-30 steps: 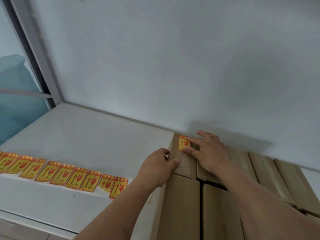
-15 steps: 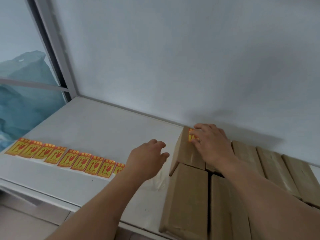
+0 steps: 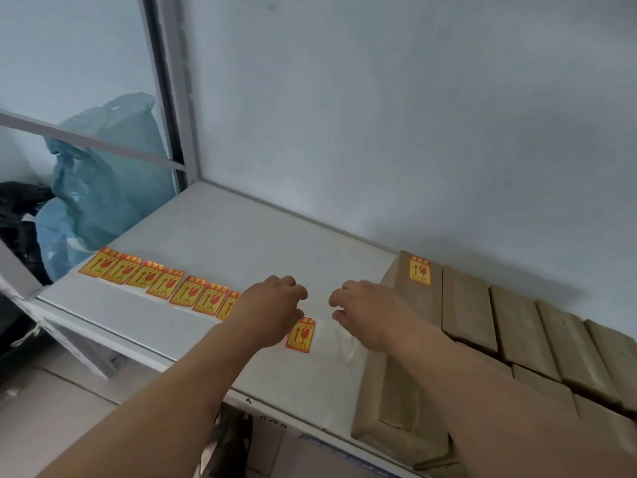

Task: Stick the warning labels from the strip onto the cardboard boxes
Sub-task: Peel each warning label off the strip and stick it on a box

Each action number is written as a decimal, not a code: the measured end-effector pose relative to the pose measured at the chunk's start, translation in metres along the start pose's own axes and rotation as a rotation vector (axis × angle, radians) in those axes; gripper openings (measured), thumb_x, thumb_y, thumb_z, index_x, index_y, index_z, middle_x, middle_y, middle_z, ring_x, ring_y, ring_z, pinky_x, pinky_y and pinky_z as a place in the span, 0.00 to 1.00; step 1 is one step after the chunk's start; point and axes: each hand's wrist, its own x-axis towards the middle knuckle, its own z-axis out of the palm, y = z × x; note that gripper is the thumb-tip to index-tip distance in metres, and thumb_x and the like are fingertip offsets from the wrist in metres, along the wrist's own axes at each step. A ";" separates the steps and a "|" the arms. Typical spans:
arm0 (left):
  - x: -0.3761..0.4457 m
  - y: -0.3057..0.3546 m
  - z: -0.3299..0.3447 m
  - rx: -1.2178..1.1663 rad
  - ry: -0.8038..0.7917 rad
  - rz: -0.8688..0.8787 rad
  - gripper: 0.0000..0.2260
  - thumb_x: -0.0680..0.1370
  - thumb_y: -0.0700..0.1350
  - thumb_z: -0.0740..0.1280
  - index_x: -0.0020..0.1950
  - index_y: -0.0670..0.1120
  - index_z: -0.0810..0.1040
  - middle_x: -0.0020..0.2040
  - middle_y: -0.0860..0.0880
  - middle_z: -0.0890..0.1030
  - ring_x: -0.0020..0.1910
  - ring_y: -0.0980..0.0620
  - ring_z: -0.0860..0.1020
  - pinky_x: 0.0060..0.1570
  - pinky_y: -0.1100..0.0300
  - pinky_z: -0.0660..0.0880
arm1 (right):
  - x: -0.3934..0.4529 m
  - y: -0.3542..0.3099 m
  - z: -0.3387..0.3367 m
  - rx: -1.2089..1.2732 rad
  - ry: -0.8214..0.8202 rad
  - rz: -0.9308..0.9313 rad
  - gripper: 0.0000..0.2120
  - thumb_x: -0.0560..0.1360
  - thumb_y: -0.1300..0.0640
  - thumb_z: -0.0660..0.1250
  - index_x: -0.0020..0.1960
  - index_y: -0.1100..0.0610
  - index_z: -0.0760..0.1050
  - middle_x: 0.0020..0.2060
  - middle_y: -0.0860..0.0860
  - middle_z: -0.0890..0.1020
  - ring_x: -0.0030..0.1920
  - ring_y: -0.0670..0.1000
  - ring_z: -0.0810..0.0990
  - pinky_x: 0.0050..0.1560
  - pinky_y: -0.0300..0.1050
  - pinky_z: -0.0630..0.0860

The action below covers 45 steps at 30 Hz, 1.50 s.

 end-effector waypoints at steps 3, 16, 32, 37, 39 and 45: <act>-0.003 -0.011 0.005 -0.008 -0.034 -0.028 0.17 0.80 0.51 0.63 0.69 0.52 0.72 0.65 0.51 0.74 0.62 0.51 0.71 0.52 0.55 0.73 | 0.014 -0.018 0.011 0.081 -0.115 0.064 0.16 0.81 0.51 0.57 0.66 0.53 0.73 0.57 0.52 0.78 0.56 0.54 0.76 0.53 0.50 0.75; -0.003 -0.031 0.027 -0.035 -0.146 -0.040 0.18 0.78 0.49 0.67 0.67 0.57 0.72 0.58 0.51 0.72 0.54 0.51 0.73 0.51 0.53 0.76 | 0.043 -0.040 0.054 0.233 -0.196 0.430 0.07 0.75 0.54 0.64 0.52 0.54 0.76 0.48 0.52 0.79 0.48 0.52 0.78 0.46 0.46 0.77; 0.000 -0.033 0.032 -0.086 -0.175 -0.073 0.19 0.77 0.50 0.68 0.68 0.57 0.73 0.59 0.51 0.71 0.55 0.51 0.71 0.53 0.54 0.74 | 0.043 -0.043 0.054 0.323 -0.192 0.507 0.05 0.76 0.55 0.62 0.51 0.55 0.70 0.48 0.52 0.78 0.46 0.52 0.78 0.42 0.45 0.75; -0.001 -0.034 0.032 -0.098 -0.173 -0.071 0.19 0.78 0.49 0.68 0.68 0.57 0.73 0.59 0.51 0.70 0.55 0.52 0.70 0.53 0.55 0.73 | 0.040 -0.043 0.056 0.367 -0.132 0.478 0.09 0.78 0.49 0.61 0.52 0.53 0.73 0.47 0.51 0.79 0.46 0.51 0.77 0.46 0.47 0.77; -0.001 -0.034 0.032 -0.101 -0.181 -0.070 0.19 0.78 0.49 0.68 0.68 0.57 0.72 0.59 0.51 0.70 0.55 0.51 0.70 0.54 0.55 0.73 | 0.040 -0.043 0.055 0.372 -0.135 0.467 0.07 0.79 0.51 0.61 0.51 0.54 0.74 0.48 0.51 0.79 0.48 0.52 0.77 0.46 0.47 0.76; -0.001 -0.032 0.030 -0.103 -0.209 -0.084 0.19 0.78 0.49 0.68 0.69 0.58 0.72 0.60 0.51 0.70 0.56 0.51 0.70 0.55 0.56 0.72 | 0.038 -0.041 0.043 0.441 -0.146 0.435 0.07 0.79 0.55 0.62 0.51 0.57 0.74 0.50 0.54 0.79 0.46 0.52 0.74 0.43 0.44 0.69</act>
